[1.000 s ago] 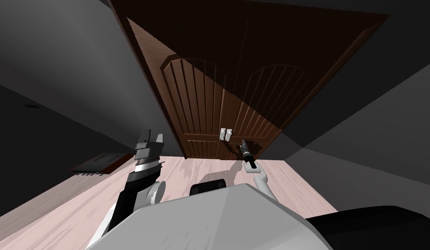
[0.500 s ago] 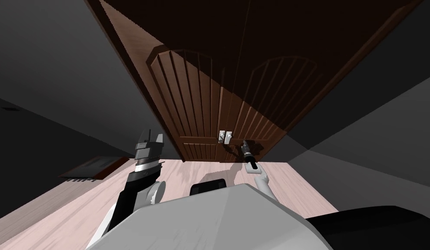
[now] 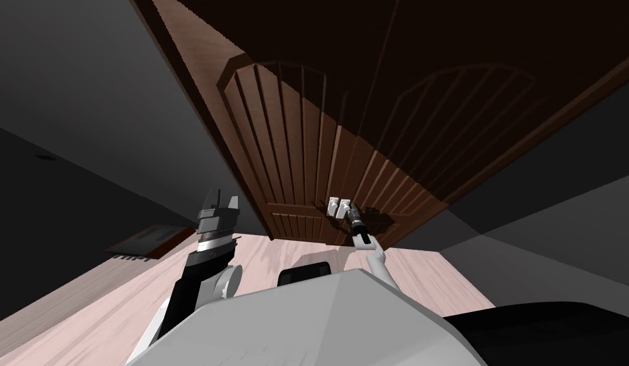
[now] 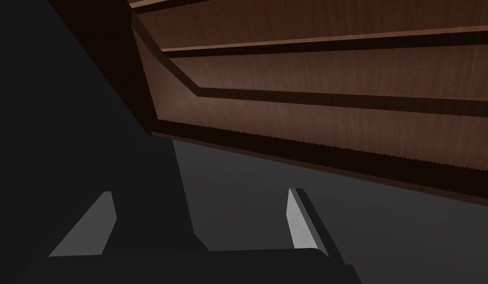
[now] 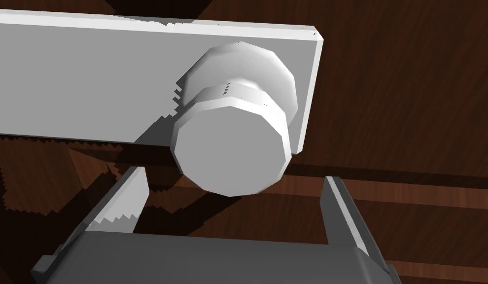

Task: Pull the door open

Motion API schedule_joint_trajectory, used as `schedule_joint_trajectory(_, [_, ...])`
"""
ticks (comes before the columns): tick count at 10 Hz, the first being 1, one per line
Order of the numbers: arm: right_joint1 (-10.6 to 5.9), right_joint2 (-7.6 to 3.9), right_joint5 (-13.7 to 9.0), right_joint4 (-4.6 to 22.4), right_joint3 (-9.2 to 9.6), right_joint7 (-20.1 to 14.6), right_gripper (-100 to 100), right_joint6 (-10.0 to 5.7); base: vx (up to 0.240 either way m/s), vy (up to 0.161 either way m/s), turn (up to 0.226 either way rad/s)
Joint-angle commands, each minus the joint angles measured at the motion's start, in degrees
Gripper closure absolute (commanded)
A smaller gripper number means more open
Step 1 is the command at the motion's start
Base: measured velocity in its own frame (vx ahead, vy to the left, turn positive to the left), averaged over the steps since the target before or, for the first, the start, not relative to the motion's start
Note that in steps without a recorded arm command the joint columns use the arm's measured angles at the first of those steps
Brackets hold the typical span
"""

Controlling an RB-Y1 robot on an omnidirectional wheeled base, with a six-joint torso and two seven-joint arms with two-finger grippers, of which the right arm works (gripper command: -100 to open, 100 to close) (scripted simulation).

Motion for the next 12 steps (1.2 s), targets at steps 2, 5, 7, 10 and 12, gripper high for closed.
schedule_joint_trajectory(2, [0.0,0.0,0.0,0.0,0.0,0.0,100,0.0,0.031,0.014,0.001])
schedule_joint_trajectory(5, [0.0,0.0,0.0,0.0,0.0,0.0,100,0.0,-0.02,-0.008,0.008])
schedule_joint_trajectory(7, [0.0,0.0,0.0,0.0,0.0,0.0,100,0.0,-0.004,0.001,-0.002])
schedule_joint_trajectory(10, [1.78,-1.55,-0.3,0.5,-1.18,-0.5,100,0.11,-0.214,-0.072,-0.088])
schedule_joint_trajectory(12, [1.96,-1.32,-0.2,-1.0,0.53,-1.4,-100,-0.06,-0.192,0.059,0.072])
